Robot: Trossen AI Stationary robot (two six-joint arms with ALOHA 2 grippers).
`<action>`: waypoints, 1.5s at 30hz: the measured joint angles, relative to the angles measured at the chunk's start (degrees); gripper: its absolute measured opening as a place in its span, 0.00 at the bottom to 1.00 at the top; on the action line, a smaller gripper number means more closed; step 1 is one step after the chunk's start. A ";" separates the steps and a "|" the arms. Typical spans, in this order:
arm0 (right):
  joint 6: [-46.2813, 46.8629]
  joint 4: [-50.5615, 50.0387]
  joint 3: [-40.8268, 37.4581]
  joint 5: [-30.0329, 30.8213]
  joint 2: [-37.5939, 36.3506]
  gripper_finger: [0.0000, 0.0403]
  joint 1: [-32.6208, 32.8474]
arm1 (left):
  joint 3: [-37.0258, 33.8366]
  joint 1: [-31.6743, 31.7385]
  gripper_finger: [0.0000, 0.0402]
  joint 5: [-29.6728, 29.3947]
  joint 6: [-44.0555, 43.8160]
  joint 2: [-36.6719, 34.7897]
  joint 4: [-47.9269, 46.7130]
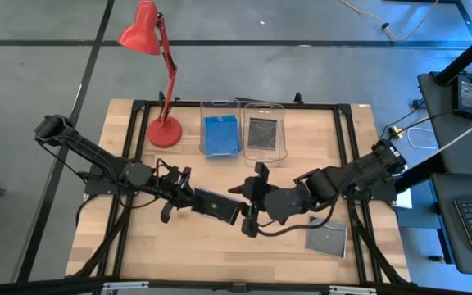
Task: Pick & place jewel cases by type
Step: Put the left black CD case into the right transparent bin
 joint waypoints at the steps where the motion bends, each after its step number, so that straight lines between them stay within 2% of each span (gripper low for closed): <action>1: 0.19 -0.02 0.00 -0.12 0.25 0.38 -0.04 | 0.00 0.00 0.08 0.02 0.42 0.00 -0.24; 10: -3.07 -0.06 -0.02 -0.32 2.13 0.61 -1.27 | -0.02 0.00 0.08 0.12 7.12 0.00 -3.96; 14: -5.87 0.66 0.01 -0.19 2.83 0.65 -1.67 | -0.02 0.00 0.08 0.05 12.08 0.00 -3.95; 17: -2.77 1.65 0.00 -1.23 3.60 0.66 -2.08 | -0.02 0.00 0.08 -2.21 14.78 0.00 -3.95; 21: -0.01 1.51 0.07 -5.48 4.17 0.65 -3.43 | -0.04 0.02 0.08 -6.10 14.91 0.00 -3.25; 28: 0.63 0.04 -0.04 -11.37 6.19 0.61 -5.26 | -0.04 0.00 0.08 -6.29 14.91 0.00 -3.49; 32: 1.64 0.69 0.06 -11.78 6.28 0.54 -5.93 | -0.04 0.00 0.08 -6.32 14.88 0.00 -3.49; 39: 1.64 -2.30 0.02 -18.22 6.34 0.40 -6.60 | -0.04 0.00 0.08 -4.82 14.73 0.00 -3.38; 45: 2.87 -4.00 0.02 -20.32 6.34 0.35 -6.53 | -0.04 -0.02 0.08 -3.75 14.78 0.00 -3.38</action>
